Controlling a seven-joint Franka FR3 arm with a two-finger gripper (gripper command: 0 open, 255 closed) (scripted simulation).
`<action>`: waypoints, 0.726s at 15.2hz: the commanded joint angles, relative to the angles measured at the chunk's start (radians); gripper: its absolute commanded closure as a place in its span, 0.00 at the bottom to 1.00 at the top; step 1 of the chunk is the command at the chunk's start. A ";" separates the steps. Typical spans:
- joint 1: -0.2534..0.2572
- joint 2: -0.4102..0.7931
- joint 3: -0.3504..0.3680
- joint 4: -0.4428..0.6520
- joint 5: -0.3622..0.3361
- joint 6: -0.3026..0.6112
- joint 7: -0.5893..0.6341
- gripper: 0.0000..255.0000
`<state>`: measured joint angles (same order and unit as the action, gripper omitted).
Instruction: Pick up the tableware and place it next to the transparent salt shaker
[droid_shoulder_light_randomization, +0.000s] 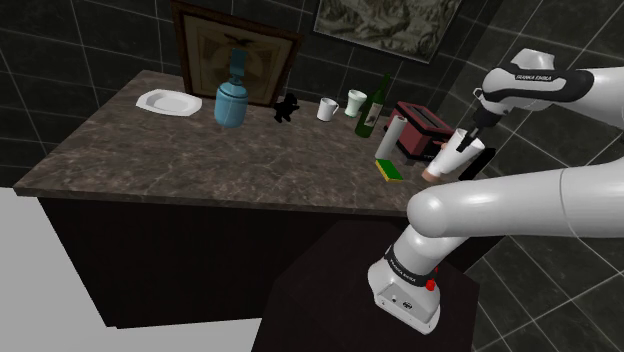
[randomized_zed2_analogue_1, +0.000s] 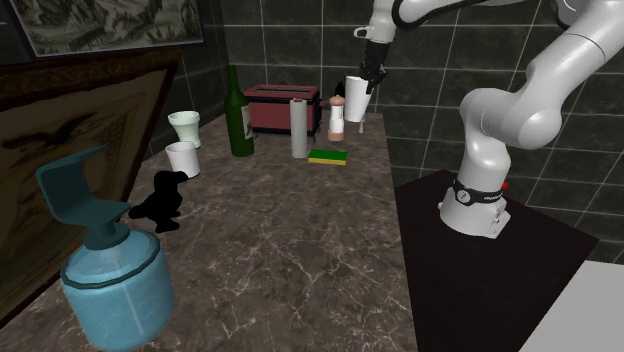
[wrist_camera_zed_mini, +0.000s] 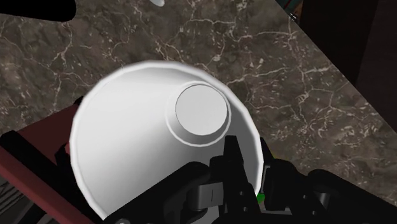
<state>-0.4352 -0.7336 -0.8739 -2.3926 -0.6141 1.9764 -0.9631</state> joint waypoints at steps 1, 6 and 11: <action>0.000 0.005 -0.016 -0.019 -0.010 0.027 0.002 1.00; 0.002 0.022 -0.056 -0.067 -0.035 0.095 0.010 1.00; 0.010 0.048 -0.103 -0.109 -0.060 0.168 0.018 1.00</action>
<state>-0.4257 -0.6895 -0.9684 -2.4928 -0.6684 2.1300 -0.9468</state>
